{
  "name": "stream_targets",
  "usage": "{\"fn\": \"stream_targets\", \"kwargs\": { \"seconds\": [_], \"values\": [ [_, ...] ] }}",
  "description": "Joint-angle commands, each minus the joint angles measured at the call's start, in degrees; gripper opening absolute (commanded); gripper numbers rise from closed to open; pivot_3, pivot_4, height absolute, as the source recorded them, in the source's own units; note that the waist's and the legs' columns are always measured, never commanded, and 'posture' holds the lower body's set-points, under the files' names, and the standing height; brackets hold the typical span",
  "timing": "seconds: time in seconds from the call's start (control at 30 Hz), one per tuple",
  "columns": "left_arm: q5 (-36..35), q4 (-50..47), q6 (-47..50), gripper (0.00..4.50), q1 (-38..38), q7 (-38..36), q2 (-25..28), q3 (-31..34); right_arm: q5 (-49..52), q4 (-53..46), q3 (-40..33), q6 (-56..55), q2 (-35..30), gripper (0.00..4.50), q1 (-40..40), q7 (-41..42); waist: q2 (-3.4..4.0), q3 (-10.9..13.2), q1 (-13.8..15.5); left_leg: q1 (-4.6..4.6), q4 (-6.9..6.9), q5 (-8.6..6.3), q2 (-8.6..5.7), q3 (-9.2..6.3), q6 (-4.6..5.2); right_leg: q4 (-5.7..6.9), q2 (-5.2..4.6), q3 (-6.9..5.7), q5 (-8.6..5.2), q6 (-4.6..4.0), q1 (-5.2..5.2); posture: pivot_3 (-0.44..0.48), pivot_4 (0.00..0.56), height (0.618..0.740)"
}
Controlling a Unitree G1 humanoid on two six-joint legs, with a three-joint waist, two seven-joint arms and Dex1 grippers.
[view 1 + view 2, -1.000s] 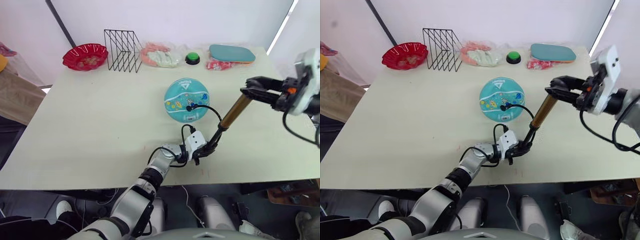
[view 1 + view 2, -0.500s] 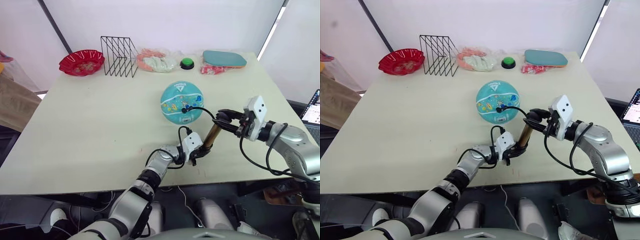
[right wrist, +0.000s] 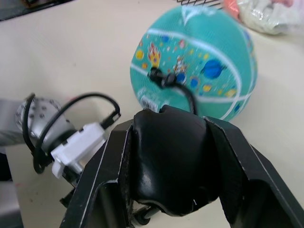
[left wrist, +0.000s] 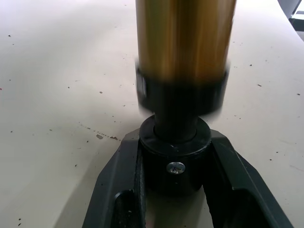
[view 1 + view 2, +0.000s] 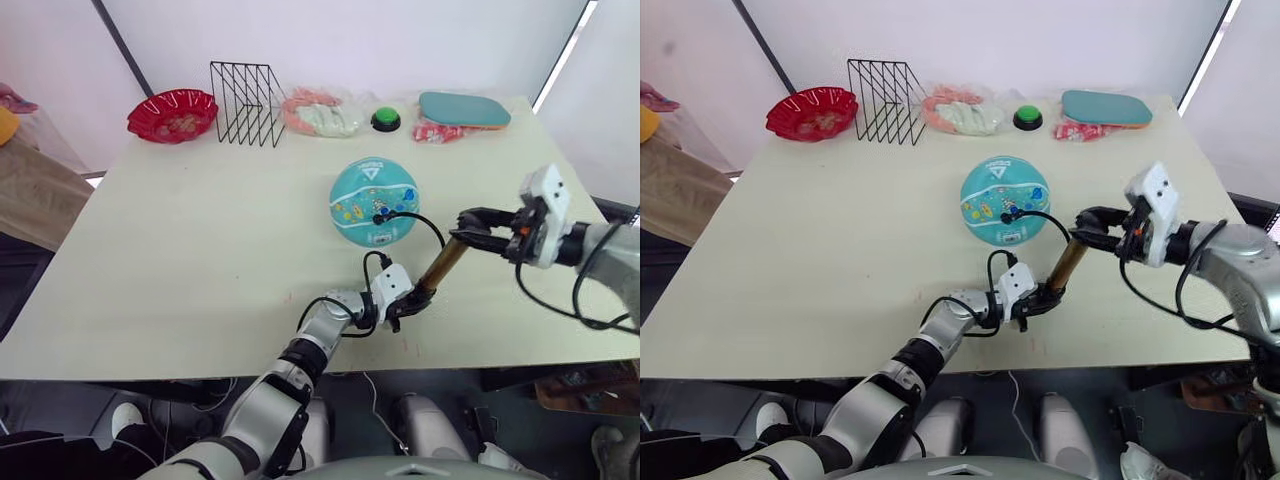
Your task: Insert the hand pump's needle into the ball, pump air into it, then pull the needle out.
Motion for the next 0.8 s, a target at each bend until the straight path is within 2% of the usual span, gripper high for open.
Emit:
{"fn": "stream_targets", "kwargs": {
  "seconds": [0.03, 0.23, 0.4, 0.57, 0.67, 0.8],
  "values": [
    [1.21, 3.69, 1.75, 1.07, 2.28, 0.07, 1.12, -0.38, 7.17, -2.50, -8.23, 5.57, -3.70, 1.64, -7.08, -0.78, 0.01, 0.12, 0.15, -0.02, 0.00, 0.00, 0.00, 0.02, 0.00, 0.00, -0.01, 0.00, 0.00, 0.00, -0.03, 0.000, 0.150, 0.740],
    [1.26, 3.97, 1.45, 1.07, 2.05, -0.20, 0.95, -0.65, 12.72, 0.02, -11.42, 12.18, -6.18, 1.64, -15.82, -3.03, 0.07, 0.26, 0.16, -0.19, 0.00, 0.00, 0.04, 0.00, 0.01, 0.01, 0.01, -0.03, -0.13, -0.22, -0.19, 0.000, 0.150, 0.740],
    [1.25, 3.89, 1.36, 1.07, 2.27, -0.48, 1.31, -0.61, 11.79, 0.41, -10.15, 12.48, -7.44, 1.64, -17.41, -2.74, 0.09, 0.25, 0.18, -0.38, 0.05, 0.00, 0.02, 0.01, 0.01, 0.01, 0.00, -0.02, 0.01, 0.01, -0.35, 0.000, 0.150, 0.740],
    [1.33, 3.32, 1.50, 1.07, 2.76, -0.55, 1.68, -0.75, 9.22, -2.92, -5.47, 9.33, -3.61, 1.64, -10.52, -2.18, 0.05, 0.18, 0.04, -0.34, 0.05, 0.00, 0.04, -0.01, 0.01, 0.02, 0.01, -0.05, 0.01, 0.01, -0.33, 0.000, 0.150, 0.740],
    [1.35, 2.90, 1.59, 1.07, 3.06, -0.57, 1.82, -0.89, 4.25, -4.35, -1.53, 5.09, -3.41, 1.64, -6.09, -0.80, 0.09, 0.12, -0.15, -0.26, 0.05, 0.00, 0.06, 0.02, 0.01, 0.08, 0.05, -0.01, 0.02, 0.02, -0.30, 0.000, 0.150, 0.740],
    [1.32, 1.95, 1.91, 1.07, 3.50, -0.67, 2.06, -0.96, -2.54, -2.77, 6.21, -1.24, 0.72, 1.64, 0.20, -0.42, -0.15, -0.11, -0.86, 0.07, 0.02, 0.00, 0.16, 0.04, 0.01, 0.10, 0.15, -0.02, 0.00, 0.00, -0.06, 0.000, 0.150, 0.740]
  ]
}}
